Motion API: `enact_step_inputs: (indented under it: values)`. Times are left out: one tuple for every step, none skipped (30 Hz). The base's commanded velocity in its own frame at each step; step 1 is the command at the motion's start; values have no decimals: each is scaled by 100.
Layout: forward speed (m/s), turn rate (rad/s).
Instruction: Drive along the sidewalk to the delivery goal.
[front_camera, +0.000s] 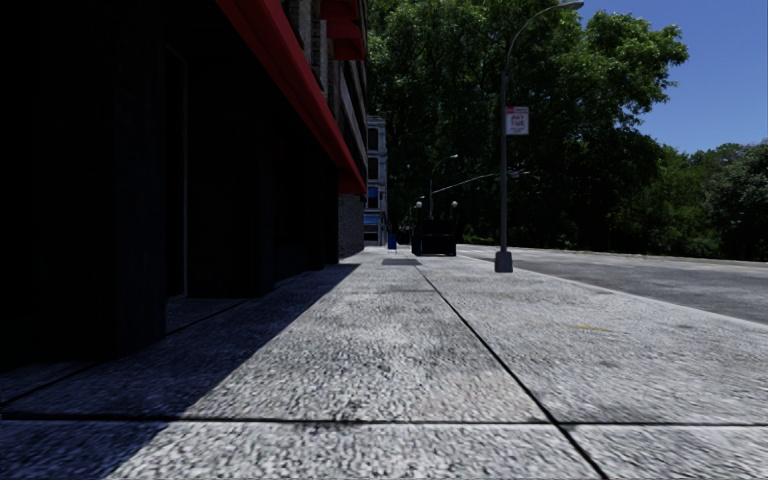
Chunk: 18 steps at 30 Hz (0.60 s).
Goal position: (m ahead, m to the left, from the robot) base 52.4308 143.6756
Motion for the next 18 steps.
enact_step_inputs:
  values:
    - [200,0]
    - [200,0]
    - [200,0]
    - [200,0]
    - [200,0]
    - [200,0]
    - [200,0]
    - [200,0]
    - [200,0]
    - [200,0]
    - [200,0]
    - [200,0]
    - [200,0]
    - [200,0]
    - [200,0]
    - [200,0]
    - [200,0]
    - [200,0]
